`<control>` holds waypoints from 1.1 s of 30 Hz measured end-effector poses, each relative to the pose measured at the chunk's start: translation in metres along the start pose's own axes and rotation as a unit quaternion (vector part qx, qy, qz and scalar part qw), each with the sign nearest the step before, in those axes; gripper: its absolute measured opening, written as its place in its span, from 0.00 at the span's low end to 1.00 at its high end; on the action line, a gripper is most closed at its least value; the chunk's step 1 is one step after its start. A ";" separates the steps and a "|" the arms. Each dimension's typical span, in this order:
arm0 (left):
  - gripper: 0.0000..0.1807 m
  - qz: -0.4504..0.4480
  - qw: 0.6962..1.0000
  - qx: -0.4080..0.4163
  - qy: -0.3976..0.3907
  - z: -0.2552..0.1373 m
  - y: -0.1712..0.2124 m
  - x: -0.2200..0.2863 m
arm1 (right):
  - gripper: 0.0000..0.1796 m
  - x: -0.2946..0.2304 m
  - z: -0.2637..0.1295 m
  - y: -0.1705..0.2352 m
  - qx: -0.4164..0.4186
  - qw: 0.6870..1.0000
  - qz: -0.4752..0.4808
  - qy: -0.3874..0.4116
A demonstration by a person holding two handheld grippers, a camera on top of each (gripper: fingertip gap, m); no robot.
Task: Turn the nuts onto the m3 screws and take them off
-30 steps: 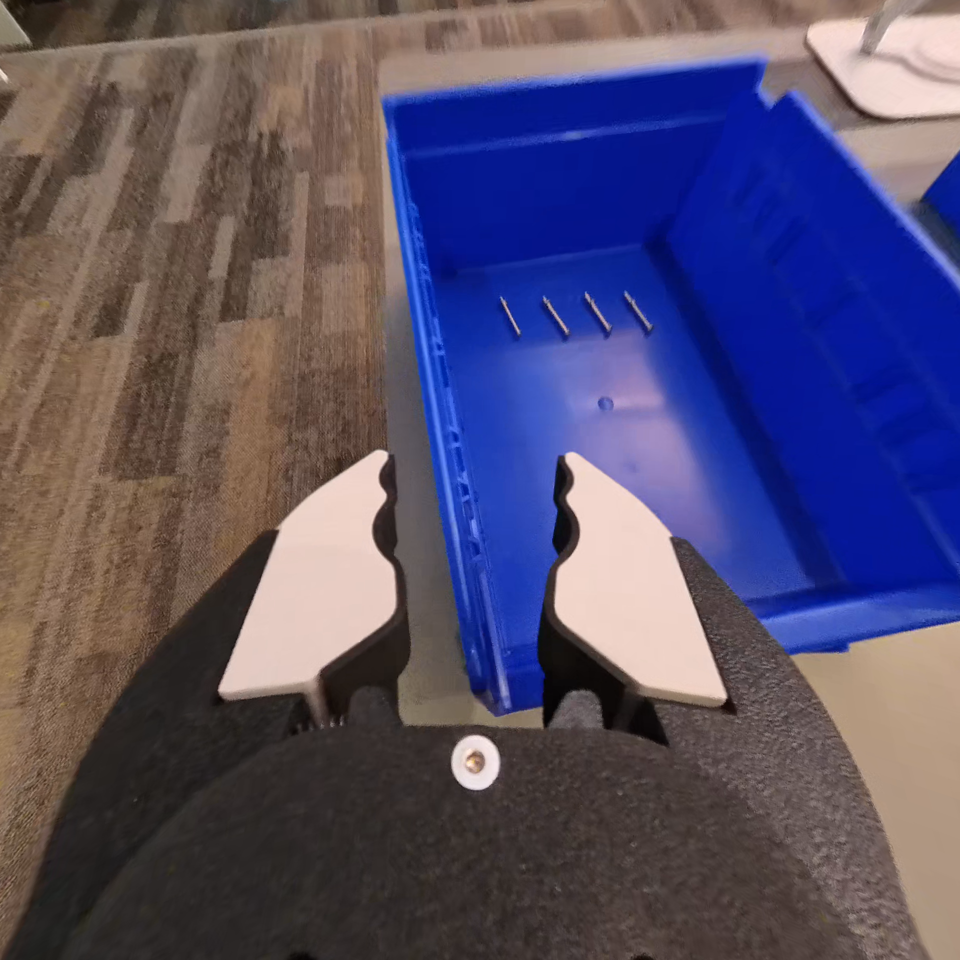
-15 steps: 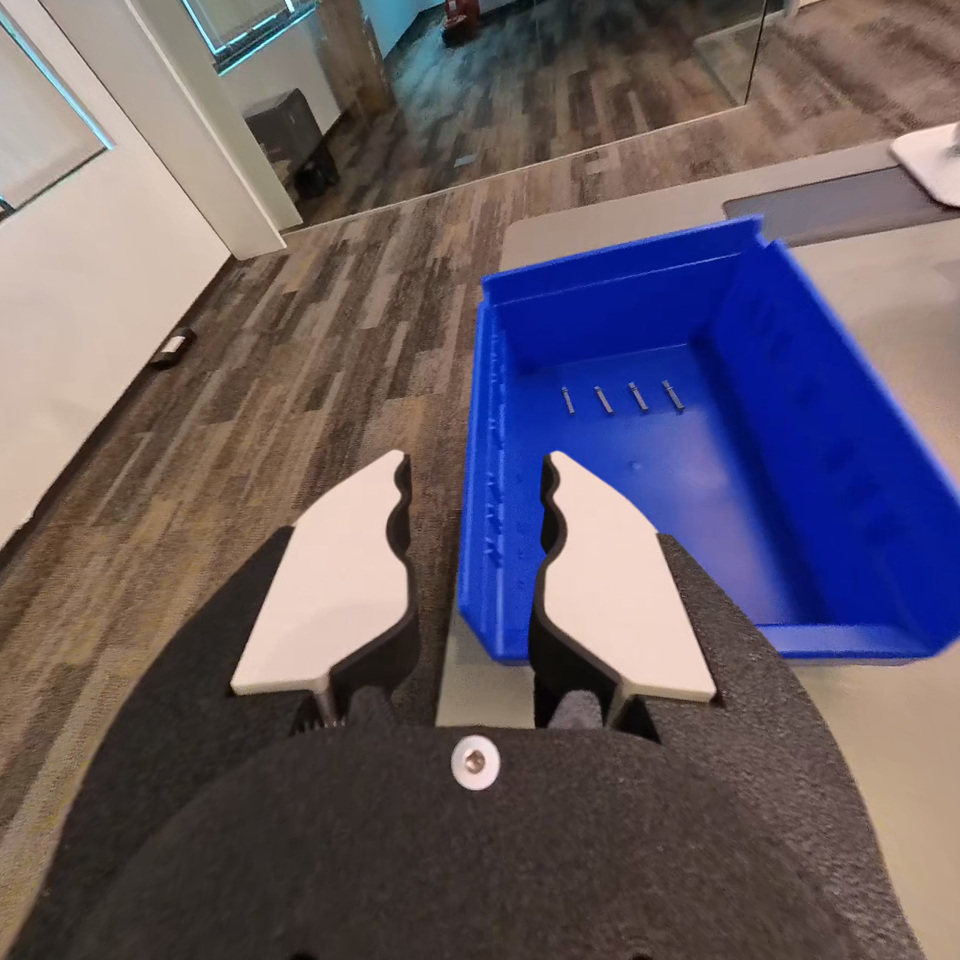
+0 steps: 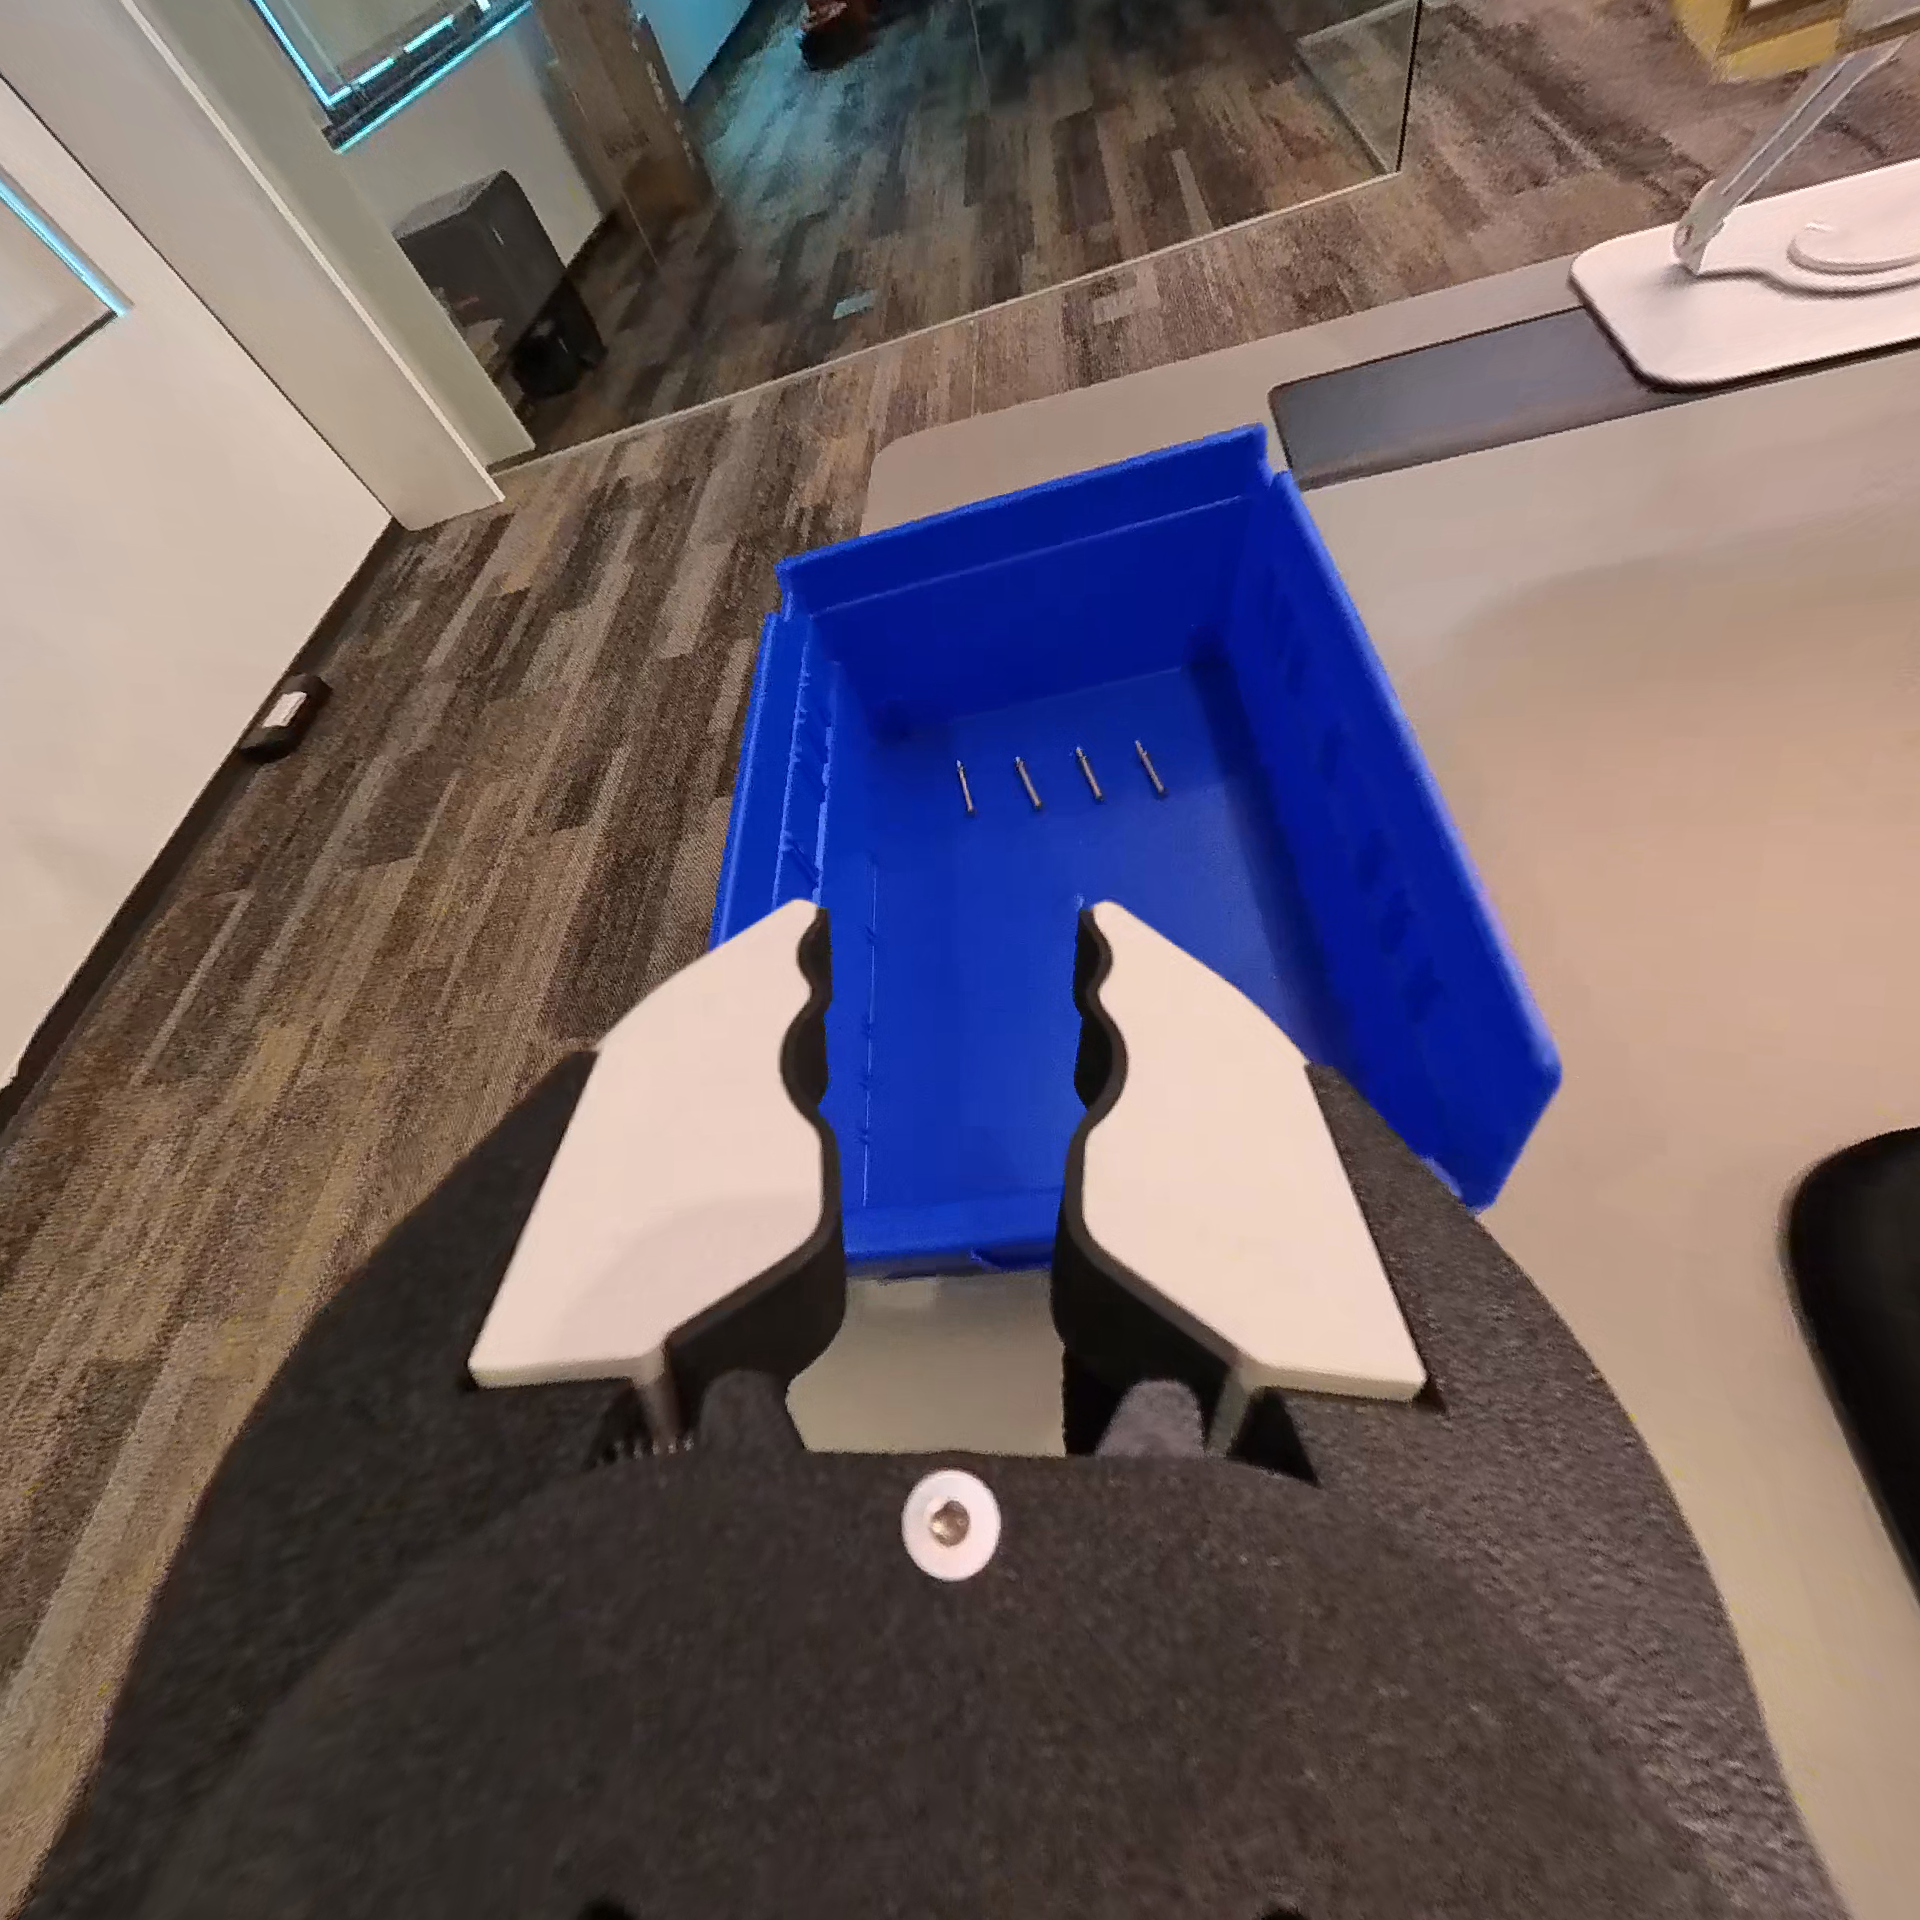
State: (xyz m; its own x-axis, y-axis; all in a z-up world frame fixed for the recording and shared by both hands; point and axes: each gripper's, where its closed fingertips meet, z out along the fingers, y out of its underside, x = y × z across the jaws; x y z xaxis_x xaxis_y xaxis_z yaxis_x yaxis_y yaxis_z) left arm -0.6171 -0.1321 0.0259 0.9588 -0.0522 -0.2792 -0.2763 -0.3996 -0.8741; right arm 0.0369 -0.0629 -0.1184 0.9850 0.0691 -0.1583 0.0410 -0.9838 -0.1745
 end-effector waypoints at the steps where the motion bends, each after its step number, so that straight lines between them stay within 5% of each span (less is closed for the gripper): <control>1: 0.25 -0.001 1.000 0.002 0.000 -0.001 -0.002 0.002 | 0.03 0.013 -0.002 0.002 0.001 1.000 0.004 0.001; 19: 0.25 0.012 0.999 -0.002 -0.032 -0.005 -0.028 0.022 | 0.03 0.251 -0.054 0.091 0.038 0.993 0.110 0.020; 33: 0.24 0.038 0.998 -0.014 -0.048 -0.007 -0.040 0.038 | 0.03 0.328 -0.072 0.126 0.043 0.993 0.113 0.017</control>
State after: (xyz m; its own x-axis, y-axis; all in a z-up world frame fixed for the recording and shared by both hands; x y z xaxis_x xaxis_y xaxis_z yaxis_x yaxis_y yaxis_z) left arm -0.5689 -0.1239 0.0532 0.9238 0.0029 -0.3828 -0.3456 -0.4239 -0.8372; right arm 0.3768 -0.1758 -0.1226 0.9726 -0.1587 -0.1701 -0.1947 -0.9556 -0.2214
